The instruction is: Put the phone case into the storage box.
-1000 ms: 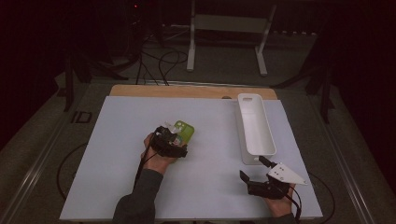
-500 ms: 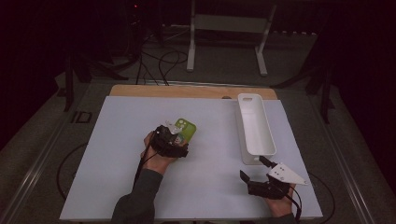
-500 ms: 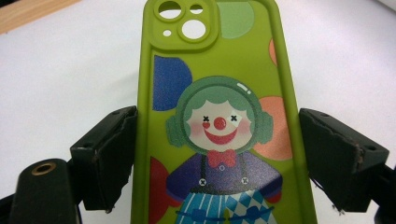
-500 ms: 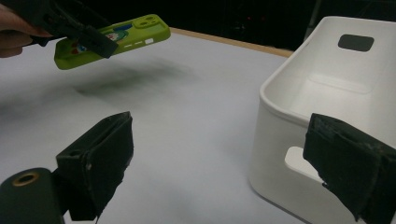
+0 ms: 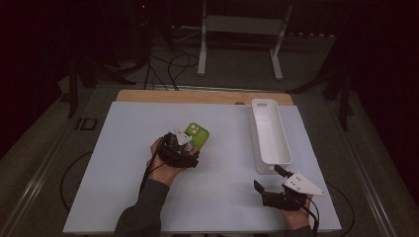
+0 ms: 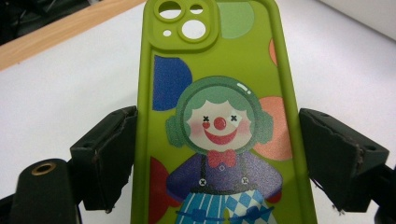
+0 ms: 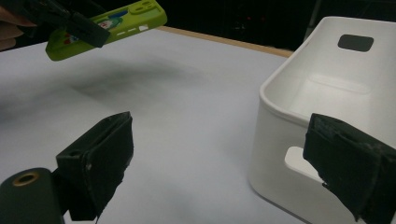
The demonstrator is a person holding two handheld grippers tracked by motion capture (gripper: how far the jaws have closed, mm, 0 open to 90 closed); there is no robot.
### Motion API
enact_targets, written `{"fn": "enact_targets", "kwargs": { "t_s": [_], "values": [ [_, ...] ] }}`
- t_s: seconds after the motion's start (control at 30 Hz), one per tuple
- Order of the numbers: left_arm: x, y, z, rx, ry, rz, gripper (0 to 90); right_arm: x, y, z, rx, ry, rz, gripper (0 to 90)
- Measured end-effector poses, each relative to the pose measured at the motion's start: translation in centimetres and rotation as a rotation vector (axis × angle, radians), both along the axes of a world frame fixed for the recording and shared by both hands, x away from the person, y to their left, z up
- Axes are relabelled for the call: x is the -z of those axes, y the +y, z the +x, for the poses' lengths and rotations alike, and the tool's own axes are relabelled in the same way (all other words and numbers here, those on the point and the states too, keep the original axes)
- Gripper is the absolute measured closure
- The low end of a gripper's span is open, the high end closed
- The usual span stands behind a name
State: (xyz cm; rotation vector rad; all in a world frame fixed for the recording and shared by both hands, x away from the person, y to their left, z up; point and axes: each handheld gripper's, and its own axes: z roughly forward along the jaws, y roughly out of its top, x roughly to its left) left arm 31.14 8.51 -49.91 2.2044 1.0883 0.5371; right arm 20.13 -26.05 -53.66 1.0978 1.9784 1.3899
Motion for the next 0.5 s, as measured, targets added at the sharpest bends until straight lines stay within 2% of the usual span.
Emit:
{"fn": "enact_targets", "kwargs": {
  "t_s": [0.5],
  "values": [
    [-0.88,0.60,-0.71,0.036,-0.061,-0.026,15.8,-0.01,0.04,-0.03,0.001,0.002,0.000,8.4]
  ]
}}
